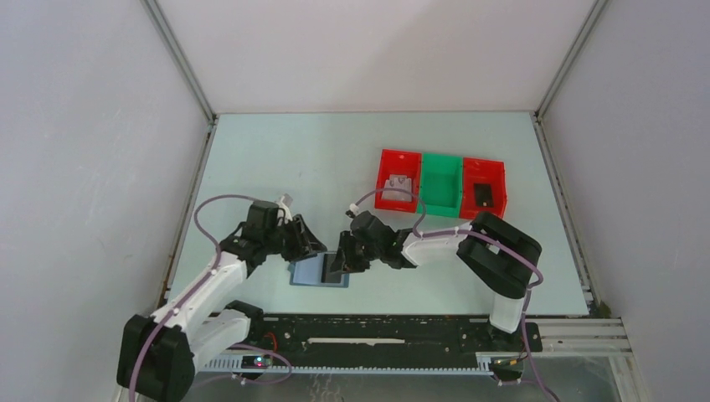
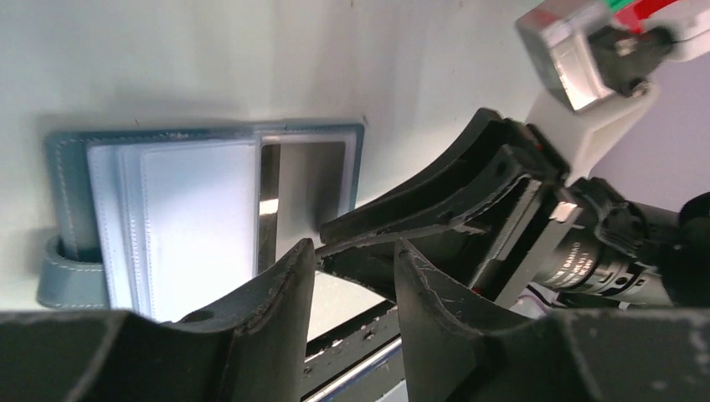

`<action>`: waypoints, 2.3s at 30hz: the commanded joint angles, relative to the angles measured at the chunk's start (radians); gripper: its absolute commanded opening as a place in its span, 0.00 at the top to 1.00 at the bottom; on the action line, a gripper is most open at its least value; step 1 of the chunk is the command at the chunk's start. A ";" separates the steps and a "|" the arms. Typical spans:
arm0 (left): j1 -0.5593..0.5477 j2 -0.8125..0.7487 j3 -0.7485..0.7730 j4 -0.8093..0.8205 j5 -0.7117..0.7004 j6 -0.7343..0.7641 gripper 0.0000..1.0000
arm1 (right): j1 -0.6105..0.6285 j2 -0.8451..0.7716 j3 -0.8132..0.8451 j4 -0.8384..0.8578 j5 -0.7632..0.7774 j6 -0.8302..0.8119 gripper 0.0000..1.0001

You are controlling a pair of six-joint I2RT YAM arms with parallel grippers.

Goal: Take the credit cards out of the card holder
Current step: Remove the credit card from the card holder.

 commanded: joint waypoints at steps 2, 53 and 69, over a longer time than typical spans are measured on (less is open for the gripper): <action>0.003 0.054 -0.060 0.185 0.110 -0.059 0.55 | -0.022 -0.028 -0.040 0.033 0.029 0.027 0.65; -0.004 0.213 -0.175 0.224 -0.024 -0.062 0.64 | -0.061 -0.042 -0.144 0.201 -0.004 0.144 0.67; -0.003 0.215 -0.169 0.202 -0.042 -0.048 0.65 | -0.050 -0.075 -0.143 0.162 0.049 0.134 0.67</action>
